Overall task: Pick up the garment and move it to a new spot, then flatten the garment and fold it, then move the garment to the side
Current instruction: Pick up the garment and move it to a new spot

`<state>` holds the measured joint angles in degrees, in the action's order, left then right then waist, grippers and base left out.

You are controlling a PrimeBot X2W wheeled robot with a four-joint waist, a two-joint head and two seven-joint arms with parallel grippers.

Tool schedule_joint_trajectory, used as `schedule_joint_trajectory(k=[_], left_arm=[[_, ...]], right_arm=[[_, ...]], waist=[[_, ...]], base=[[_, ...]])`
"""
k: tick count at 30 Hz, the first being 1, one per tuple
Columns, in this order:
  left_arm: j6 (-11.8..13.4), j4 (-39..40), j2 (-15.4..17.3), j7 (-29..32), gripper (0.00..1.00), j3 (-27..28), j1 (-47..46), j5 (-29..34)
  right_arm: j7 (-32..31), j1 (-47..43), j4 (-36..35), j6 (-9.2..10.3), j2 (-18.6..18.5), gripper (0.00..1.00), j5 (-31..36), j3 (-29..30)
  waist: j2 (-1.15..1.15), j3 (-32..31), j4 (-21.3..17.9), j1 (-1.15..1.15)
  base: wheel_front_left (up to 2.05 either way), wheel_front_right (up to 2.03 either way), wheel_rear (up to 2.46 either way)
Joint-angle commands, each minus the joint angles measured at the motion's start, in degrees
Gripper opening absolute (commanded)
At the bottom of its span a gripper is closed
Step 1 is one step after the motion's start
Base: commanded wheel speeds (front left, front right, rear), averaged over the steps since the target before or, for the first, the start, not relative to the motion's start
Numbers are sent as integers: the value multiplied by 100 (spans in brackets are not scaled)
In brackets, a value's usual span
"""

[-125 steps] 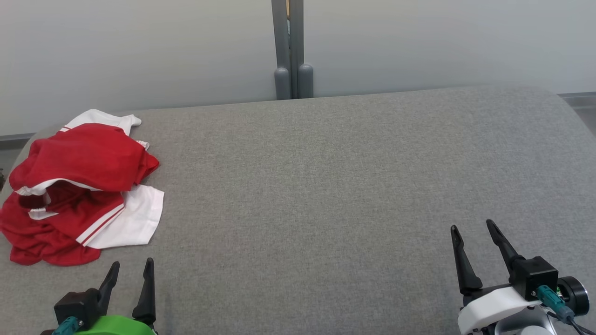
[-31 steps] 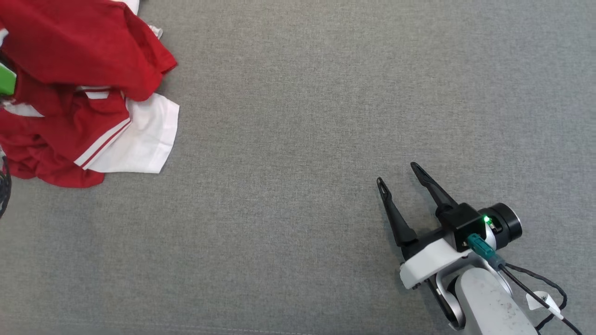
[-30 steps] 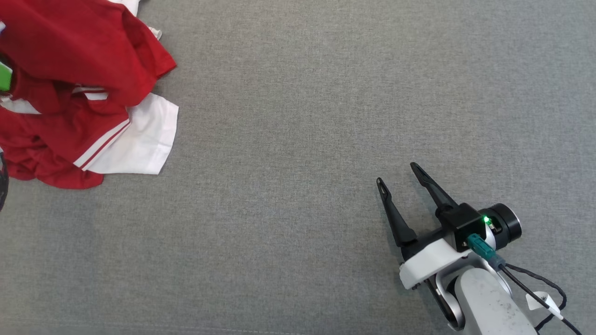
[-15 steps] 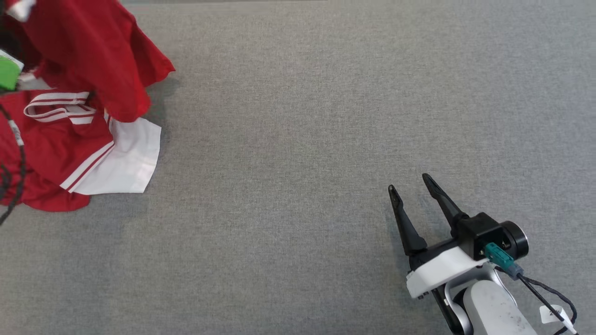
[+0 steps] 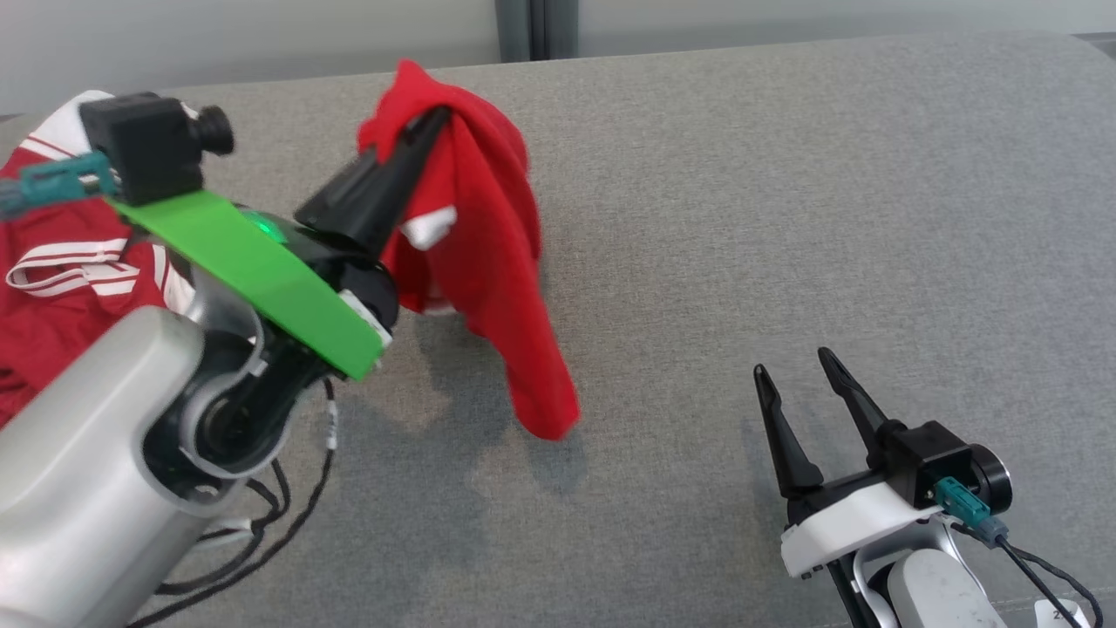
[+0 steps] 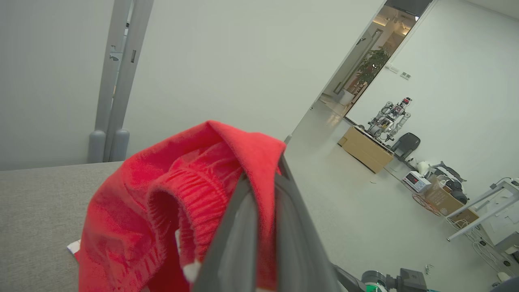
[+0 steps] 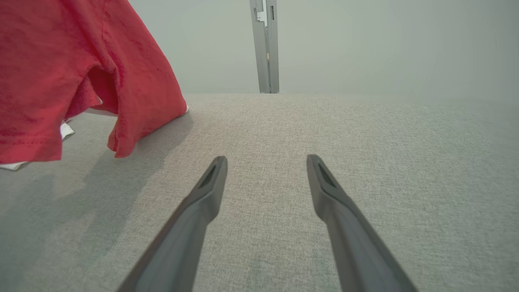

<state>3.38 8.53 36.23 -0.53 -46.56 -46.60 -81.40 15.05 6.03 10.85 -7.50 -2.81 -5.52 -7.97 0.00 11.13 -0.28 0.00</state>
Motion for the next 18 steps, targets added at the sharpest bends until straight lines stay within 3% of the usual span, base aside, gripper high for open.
schedule_joint_trajectory(k=[1, 9, 14, 18], left_arm=[[65, 64, -45, 21, 0, -41, 72, 97], [510, 117, -669, 91, 0, -554, 347, 117], [612, -892, -1074, 134, 0, -881, 427, 196], [498, -2141, -1331, -36, 0, -1072, 254, 524]], right_arm=[[19, -74, -23, 2, -17, 100, -34, 12], [19, -183, -82, 2, -14, 100, -72, -17], [19, -196, -105, 2, -15, 100, -79, -115], [19, -171, -143, 2, -12, 100, -79, -217]], waist=[[0, -71, -169, 0], [0, -133, -674, 0], [0, -52, -998, 0], [0, 8, -1241, 0]], base=[[0, 0, 0], [0, 0, 0], [0, 0, 0], [0, 0, 0]])
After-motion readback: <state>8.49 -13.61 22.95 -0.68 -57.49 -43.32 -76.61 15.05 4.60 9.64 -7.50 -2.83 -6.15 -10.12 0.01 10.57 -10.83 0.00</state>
